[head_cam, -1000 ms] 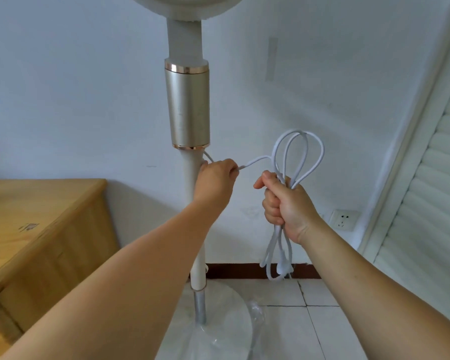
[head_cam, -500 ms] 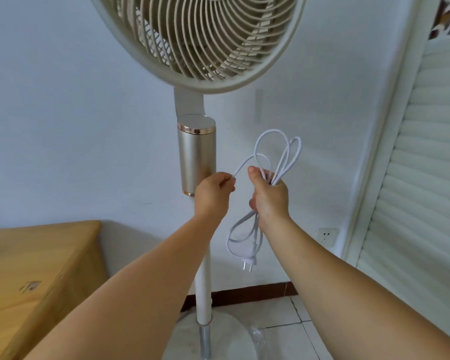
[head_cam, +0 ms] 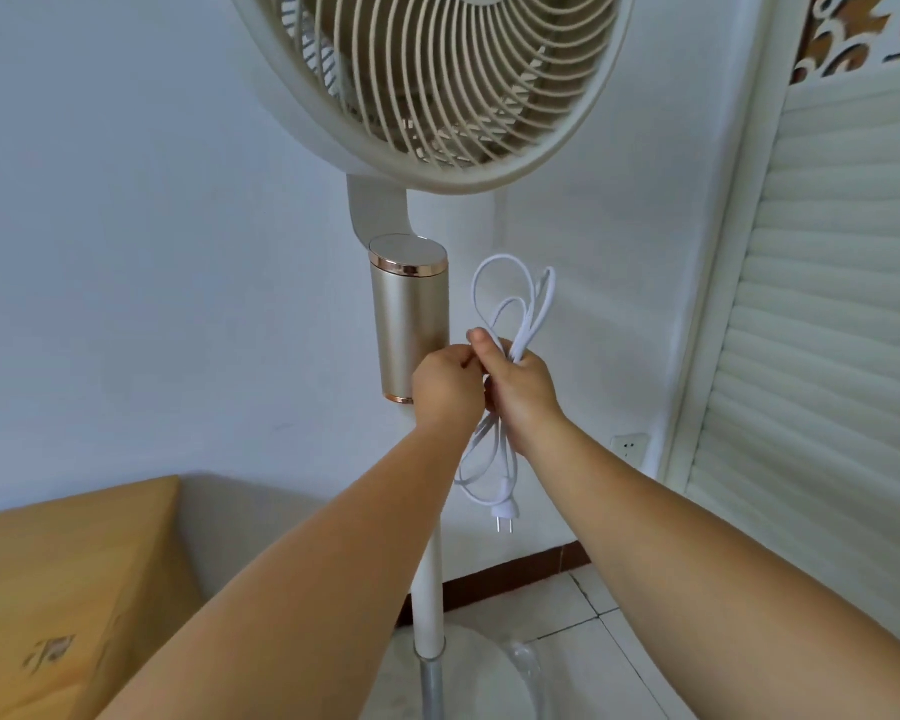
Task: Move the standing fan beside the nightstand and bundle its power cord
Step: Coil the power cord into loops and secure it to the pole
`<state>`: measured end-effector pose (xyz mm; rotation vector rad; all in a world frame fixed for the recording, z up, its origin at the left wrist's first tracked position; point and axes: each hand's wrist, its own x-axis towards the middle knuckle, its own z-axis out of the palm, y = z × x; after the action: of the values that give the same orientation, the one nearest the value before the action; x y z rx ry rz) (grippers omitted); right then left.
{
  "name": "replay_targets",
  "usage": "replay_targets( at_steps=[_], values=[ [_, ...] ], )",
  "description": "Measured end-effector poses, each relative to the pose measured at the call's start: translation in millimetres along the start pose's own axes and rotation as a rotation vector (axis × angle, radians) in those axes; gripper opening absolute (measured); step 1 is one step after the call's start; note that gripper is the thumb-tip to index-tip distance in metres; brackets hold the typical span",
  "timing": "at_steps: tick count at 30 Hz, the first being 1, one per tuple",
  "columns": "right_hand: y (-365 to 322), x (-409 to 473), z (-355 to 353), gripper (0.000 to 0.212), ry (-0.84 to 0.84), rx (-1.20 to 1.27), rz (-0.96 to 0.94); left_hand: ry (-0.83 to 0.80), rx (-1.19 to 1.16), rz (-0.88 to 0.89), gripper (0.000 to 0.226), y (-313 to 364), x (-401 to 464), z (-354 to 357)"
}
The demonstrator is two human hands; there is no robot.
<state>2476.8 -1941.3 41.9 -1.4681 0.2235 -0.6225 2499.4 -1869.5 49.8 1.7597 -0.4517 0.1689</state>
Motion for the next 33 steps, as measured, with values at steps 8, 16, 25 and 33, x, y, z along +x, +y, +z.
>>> replay_targets(
  at_steps=[8, 16, 25, 33],
  values=[
    [1.6, 9.8, 26.6, 0.041, 0.239, 0.062, 0.021, -0.168, -0.138, 0.007, 0.032, -1.2, -17.7, -35.5],
    [11.2, -5.7, 47.3, 0.042, 0.434, 0.145, -0.014, -0.108, -0.126, -0.048, 0.031, -16.4, -31.9, -59.2],
    [16.0, -14.4, 66.6, 0.034, 0.421, -0.147, -0.164, -0.077, -0.004, -0.096, 0.028, -27.4, -50.5, -86.3],
    [39.9, -32.6, 91.0, 0.033, 0.614, -0.339, -0.089, 0.082, 0.303, -0.188, 0.031, -68.4, -88.3, -154.7]
  ],
)
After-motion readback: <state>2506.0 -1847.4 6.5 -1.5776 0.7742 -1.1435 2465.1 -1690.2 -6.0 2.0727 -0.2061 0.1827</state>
